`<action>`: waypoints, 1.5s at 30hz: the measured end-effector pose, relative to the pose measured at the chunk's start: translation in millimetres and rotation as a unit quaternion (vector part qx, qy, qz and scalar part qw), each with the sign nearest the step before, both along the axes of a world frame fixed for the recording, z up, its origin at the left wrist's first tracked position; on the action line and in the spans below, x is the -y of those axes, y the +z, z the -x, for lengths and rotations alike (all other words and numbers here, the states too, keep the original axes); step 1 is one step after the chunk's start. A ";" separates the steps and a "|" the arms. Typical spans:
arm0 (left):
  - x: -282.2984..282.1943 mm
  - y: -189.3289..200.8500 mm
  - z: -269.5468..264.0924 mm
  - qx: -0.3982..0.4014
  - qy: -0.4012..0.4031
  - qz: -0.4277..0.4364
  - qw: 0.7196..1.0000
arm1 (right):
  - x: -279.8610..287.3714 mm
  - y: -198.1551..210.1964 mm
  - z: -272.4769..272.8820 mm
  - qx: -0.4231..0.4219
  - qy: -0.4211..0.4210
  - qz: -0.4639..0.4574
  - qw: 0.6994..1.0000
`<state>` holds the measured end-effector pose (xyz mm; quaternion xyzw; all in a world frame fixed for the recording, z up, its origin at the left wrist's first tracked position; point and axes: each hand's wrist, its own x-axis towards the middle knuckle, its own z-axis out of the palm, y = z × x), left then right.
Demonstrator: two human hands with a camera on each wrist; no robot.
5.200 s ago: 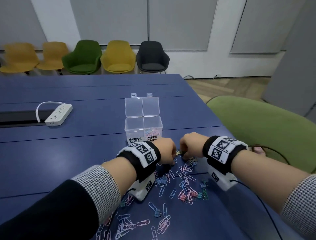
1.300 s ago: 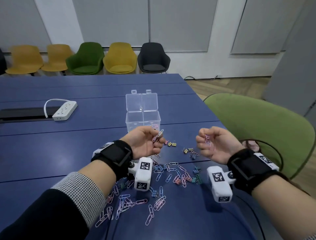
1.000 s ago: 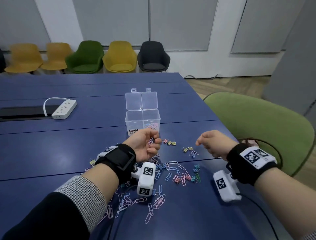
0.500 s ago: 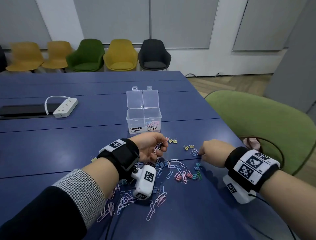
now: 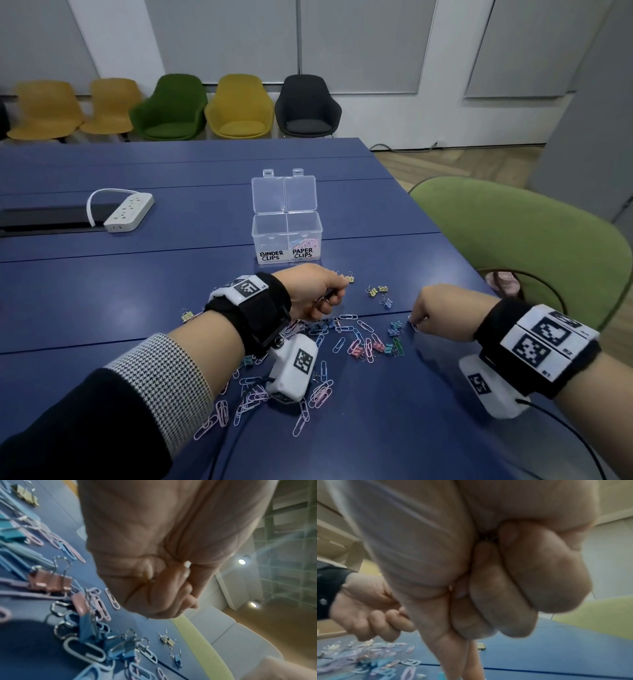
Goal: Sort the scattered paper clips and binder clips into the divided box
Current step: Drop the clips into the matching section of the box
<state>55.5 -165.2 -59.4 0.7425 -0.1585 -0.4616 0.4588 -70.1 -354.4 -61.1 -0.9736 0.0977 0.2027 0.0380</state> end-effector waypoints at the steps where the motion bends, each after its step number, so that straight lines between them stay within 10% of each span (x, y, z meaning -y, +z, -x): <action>1: 1.4 0.2 1.4 0.012 -0.012 -0.004 1.000 | -3.2 2.1 3.8 -0.003 0.007 -0.013 1.000; 7: 10.5 -0.6 10.1 0.124 -0.084 -0.037 0.988 | -21.0 5.3 7.1 0.031 0.006 -0.066 0.997; 11: 17.6 4.8 19.7 0.334 -0.221 -0.109 0.910 | -29.6 0.7 0.6 0.062 0.006 -0.021 0.998; 18: 28.2 0.7 27.8 0.445 -0.334 -0.148 0.818 | -34.6 -7.5 -6.3 0.049 -0.021 0.034 0.998; 37: 33.9 -5.7 21.9 0.487 -0.322 -0.192 0.789 | -14.7 -1.0 -1.3 0.073 -0.098 -0.103 0.987; 45: 34.2 -10.4 16.9 0.419 -0.339 -0.186 0.822 | -4.3 0.4 7.4 0.083 -0.295 -0.420 0.854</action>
